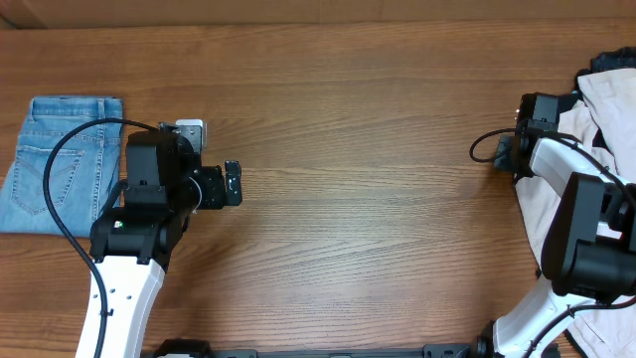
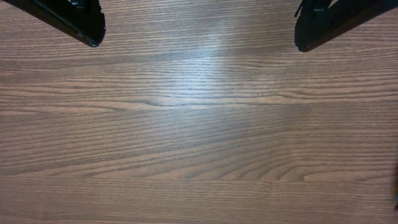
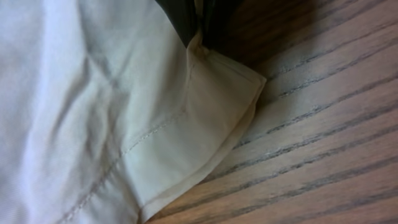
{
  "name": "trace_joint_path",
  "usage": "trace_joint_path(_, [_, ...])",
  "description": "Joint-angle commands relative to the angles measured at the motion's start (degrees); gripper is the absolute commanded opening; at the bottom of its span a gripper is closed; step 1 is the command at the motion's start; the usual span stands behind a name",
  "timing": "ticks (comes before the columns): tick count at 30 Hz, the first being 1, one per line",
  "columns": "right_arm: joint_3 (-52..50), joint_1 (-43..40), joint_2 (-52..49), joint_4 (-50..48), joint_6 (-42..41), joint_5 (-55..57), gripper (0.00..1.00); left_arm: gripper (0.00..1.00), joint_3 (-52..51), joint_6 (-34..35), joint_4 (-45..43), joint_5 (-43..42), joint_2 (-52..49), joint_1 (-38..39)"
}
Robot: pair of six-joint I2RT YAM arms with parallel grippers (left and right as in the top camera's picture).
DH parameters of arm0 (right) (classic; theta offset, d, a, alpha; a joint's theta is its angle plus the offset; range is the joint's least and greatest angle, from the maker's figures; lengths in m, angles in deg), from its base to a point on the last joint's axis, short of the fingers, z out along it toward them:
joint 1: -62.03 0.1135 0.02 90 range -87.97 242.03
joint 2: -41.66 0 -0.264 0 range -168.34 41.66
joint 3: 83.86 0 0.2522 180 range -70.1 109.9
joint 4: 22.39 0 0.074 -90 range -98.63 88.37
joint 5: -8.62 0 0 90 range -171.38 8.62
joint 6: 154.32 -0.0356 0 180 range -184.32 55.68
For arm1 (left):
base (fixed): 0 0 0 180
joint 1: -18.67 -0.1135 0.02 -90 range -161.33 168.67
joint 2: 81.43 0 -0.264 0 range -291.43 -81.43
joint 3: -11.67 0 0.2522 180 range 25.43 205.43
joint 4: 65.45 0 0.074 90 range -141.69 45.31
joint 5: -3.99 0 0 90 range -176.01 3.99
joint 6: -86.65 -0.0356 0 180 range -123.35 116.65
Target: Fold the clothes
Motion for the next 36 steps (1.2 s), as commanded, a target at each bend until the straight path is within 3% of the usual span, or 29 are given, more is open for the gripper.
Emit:
trace_joint_path(1, [1.27,-0.15,0.74,1.31,0.02,0.48,0.04,1.00,1.42,0.57,-0.31,-1.03,-0.24,-0.33])
trace_joint_path(8, [10.21,2.40,11.04,12.00,-0.42,0.44,0.04,1.00,1.42,0.59,-0.74,-1.03,-0.24,-0.33])
trace_joint_path(14, [22.18,14.14,19.39,22.60,-0.42,-5.03,0.04,1.00,1.42,0.59,-0.76,-1.03,-0.24,-0.33])
trace_joint_path(17, [24.70,22.36,19.91,21.70,-3.10,-5.14,0.04,1.00,1.44,0.59,-1.27,-1.03,-0.24,-0.33])
trace_joint_path(21, [24.72,32.20,18.29,11.45,-7.21,-5.25,0.04,1.00,1.42,1.31,-2.25,-1.07,-0.24,-0.31])
trace_joint_path(22, [24.72,34.01,17.44,8.57,-7.30,-5.60,0.11,1.00,1.42,1.62,-2.32,-1.09,-0.24,-0.31])
trace_joint_path(25, [24.72,37.75,15.04,2.67,-7.28,-5.79,0.62,1.00,1.44,1.66,-2.51,-1.07,-0.24,-0.31])
trace_joint_path(27, [24.72,38.73,13.44,1.44,-7.26,-5.49,0.91,1.00,1.44,1.66,-2.69,-1.07,-0.24,-0.31])
trace_joint_path(28, [24.72,38.75,12.92,1.81,-7.30,-4.79,1.00,1.00,1.42,1.68,-2.71,-1.09,-0.24,-0.31])
trace_joint_path(33, [24.72,37.07,14.53,8.90,-8.76,5.22,1.00,1.00,1.42,1.68,-2.62,-2.86,-0.24,-0.31])
trace_joint_path(36, [24.72,35.01,17.90,18.05,-9.25,6.78,1.00,1.00,1.42,1.75,-2.91,-4.59,-0.24,-0.31])
